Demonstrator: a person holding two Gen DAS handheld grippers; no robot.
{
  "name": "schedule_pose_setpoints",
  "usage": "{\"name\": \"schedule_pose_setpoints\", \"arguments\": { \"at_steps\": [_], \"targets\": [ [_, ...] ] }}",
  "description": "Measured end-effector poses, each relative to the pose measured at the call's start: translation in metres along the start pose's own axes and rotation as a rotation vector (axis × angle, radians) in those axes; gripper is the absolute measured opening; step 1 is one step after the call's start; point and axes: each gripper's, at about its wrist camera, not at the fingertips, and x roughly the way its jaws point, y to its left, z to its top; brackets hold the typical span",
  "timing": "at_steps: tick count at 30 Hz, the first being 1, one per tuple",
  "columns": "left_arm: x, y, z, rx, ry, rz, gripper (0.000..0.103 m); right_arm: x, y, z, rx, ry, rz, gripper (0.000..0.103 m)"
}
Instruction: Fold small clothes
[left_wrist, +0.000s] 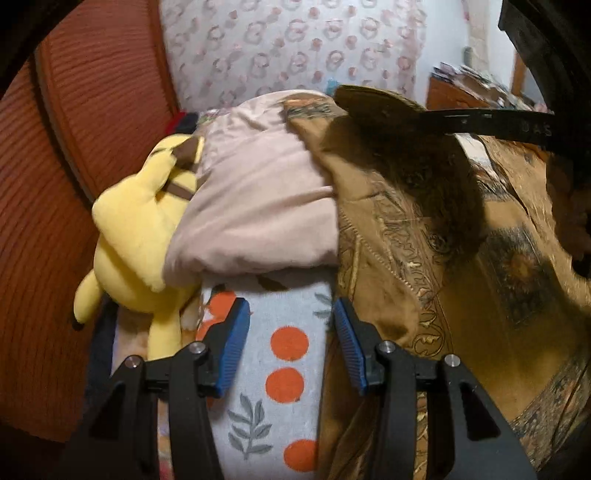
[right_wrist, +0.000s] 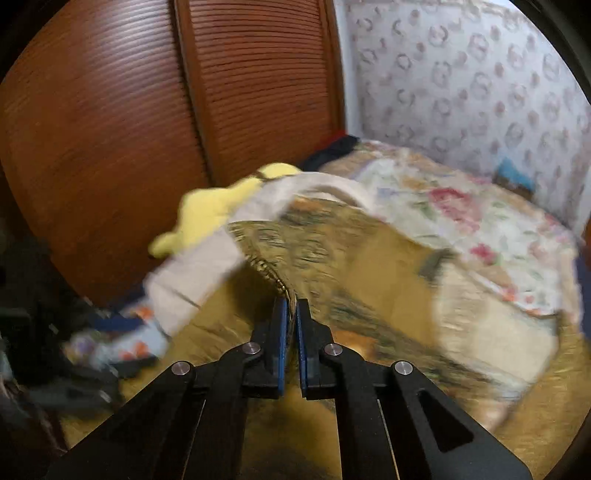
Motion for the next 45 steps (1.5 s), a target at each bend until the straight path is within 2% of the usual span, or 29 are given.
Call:
{"name": "schedule_pose_setpoints", "arguments": {
  "at_steps": [1,4,9,13,16,20,27,32,34,40,42,45],
  "targets": [
    [0.001,-0.001,0.002,0.011,0.004,0.002,0.047,0.000,-0.009,-0.003,0.003,0.021,-0.037,0.003],
    [0.003,0.003,0.010,0.008,0.006,-0.022,0.047,-0.003,-0.036,-0.015,0.043,0.063,-0.077,0.003],
    [0.003,0.002,0.019,-0.011,0.004,-0.049,0.047,-0.018,-0.056,-0.035,0.090,0.074,-0.052,0.003],
    [-0.002,-0.001,0.031,-0.011,-0.023,-0.042,0.047,-0.027,-0.058,-0.046,0.077,0.079,-0.076,0.003],
    [-0.008,-0.004,0.042,-0.018,-0.046,-0.047,0.047,-0.028,-0.058,-0.044,0.065,0.064,-0.085,0.035],
    [-0.012,-0.011,0.062,-0.015,-0.077,-0.062,0.047,-0.036,-0.064,-0.042,0.082,0.043,-0.077,0.039],
    [0.003,-0.026,0.100,0.025,-0.089,-0.112,0.047,-0.055,-0.066,-0.050,0.067,0.052,-0.060,0.039],
    [0.029,-0.034,0.127,0.030,-0.057,-0.144,0.046,-0.075,-0.072,-0.063,0.073,0.050,-0.104,0.039],
    [0.045,-0.035,0.138,0.023,-0.033,-0.150,0.041,-0.086,-0.081,-0.072,0.088,0.046,-0.141,0.039],
    [0.076,-0.040,0.151,0.038,0.014,-0.100,0.041,-0.106,-0.119,-0.108,0.141,0.082,-0.266,0.039],
    [0.075,-0.045,0.152,0.058,-0.010,-0.071,0.041,-0.108,-0.131,-0.119,0.167,0.095,-0.291,0.039],
    [0.072,-0.053,0.155,0.078,-0.027,-0.072,0.041,-0.112,-0.143,-0.131,0.193,0.100,-0.313,0.039]
  ]
}}
